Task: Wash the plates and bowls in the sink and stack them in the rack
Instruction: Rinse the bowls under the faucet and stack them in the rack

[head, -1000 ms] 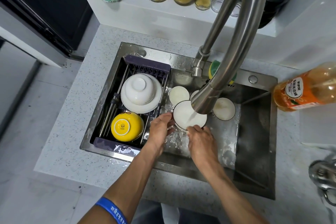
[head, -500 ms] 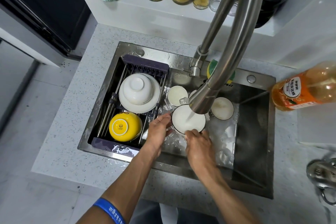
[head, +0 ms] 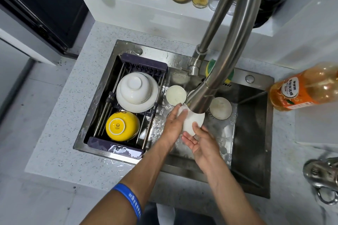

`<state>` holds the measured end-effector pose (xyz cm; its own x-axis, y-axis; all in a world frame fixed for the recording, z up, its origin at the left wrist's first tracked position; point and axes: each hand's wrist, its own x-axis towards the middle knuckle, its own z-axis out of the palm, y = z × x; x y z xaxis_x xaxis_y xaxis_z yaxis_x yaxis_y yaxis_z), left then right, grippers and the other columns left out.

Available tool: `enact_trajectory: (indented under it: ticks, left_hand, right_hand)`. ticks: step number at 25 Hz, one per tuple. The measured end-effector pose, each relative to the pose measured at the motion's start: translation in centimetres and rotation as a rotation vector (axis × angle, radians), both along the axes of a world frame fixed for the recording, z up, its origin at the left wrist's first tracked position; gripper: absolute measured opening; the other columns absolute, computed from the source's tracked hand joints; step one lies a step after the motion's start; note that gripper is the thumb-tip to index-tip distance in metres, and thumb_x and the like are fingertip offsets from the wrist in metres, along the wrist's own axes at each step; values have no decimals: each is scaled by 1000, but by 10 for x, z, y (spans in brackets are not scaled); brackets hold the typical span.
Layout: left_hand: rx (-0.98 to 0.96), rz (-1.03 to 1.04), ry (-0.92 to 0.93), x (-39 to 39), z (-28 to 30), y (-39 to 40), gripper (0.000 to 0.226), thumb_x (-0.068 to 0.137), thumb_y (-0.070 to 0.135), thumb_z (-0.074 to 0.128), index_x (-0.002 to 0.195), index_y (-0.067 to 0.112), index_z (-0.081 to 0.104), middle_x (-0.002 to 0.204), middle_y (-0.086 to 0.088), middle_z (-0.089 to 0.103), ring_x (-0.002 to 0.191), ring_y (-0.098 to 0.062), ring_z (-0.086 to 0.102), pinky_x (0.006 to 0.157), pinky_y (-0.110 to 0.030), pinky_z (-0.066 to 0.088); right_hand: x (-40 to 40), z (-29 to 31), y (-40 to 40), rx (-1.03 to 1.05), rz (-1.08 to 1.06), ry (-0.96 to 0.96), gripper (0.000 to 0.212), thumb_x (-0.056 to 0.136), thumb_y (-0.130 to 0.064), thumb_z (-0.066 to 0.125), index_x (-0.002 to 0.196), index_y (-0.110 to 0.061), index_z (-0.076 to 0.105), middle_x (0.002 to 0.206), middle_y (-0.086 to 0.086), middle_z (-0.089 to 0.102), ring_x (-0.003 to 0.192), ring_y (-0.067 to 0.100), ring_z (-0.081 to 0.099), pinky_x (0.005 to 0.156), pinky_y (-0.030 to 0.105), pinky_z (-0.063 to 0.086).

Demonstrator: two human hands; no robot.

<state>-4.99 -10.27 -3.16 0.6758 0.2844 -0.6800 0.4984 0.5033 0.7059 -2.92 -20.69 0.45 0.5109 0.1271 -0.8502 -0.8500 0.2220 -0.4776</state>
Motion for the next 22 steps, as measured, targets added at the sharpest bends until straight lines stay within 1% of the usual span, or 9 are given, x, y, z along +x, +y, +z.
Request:
enact_trajectory:
  ticks: [4,6,8,10,13,16,18,20,22]
  left_hand:
    - [84,4,101,16,-1,2,37,95,57,48,105,27,67,103,-6,74,93,-22,70,77,-36,56]
    - [16,61,146,14,-4,10,46,94,58,48,108,19,69,103,-9,74,93,-25,70,75,-36,56]
    - [-21,125,192,8,-7,21,43,97,51,47,112,16,69,105,-9,74,93,-24,68,72,-32,53]
    - [-22,191,247,1,-5,32,30,98,38,51,106,17,71,101,-5,73,87,-20,65,66,-29,49]
    - [38,241,234,-11,-1,42,17,97,29,55,92,20,69,94,0,71,84,-17,63,69,-31,49]
    - [-15,287,193,-22,2,49,15,92,28,68,96,14,70,94,-3,74,85,-20,67,71,-35,54]
    - [-101,294,172,-25,5,52,21,88,27,73,100,11,68,93,-6,75,83,-21,69,62,-30,56]
    - [-234,265,137,-23,6,50,25,91,23,69,111,9,65,99,-8,74,84,-20,69,58,-30,58]
    - [-327,264,109,-17,8,42,23,94,19,64,115,10,64,102,-9,73,87,-20,68,65,-34,59]
  right_hand:
    - [9,8,-13,39,27,67,10,94,-16,63,104,-13,63,70,3,69,64,16,54,68,35,53]
    - [13,3,-14,33,48,122,10,95,-18,59,103,-12,62,62,1,61,55,13,45,62,33,49]
    - [16,-5,-8,5,87,166,17,94,-21,55,106,-9,60,68,2,57,48,11,38,56,30,45]
    - [19,-16,5,-62,174,169,23,94,-28,53,105,-10,59,65,3,52,44,10,34,52,26,41]
    - [21,-29,29,-234,286,93,31,95,-42,50,97,-14,61,63,3,54,42,10,41,46,22,40]
    - [21,-47,51,-417,362,-25,36,95,-47,48,97,-15,65,88,12,68,63,20,57,48,24,40]
    - [25,-52,57,-452,412,-73,28,97,-43,47,97,-19,61,108,14,68,79,24,58,59,32,47]
    - [28,-47,58,-339,372,-63,21,98,-39,51,106,-21,58,106,7,66,89,24,61,70,36,52]
    - [30,-39,52,-241,326,0,25,95,-40,56,107,-20,63,98,5,70,84,23,64,63,32,52]
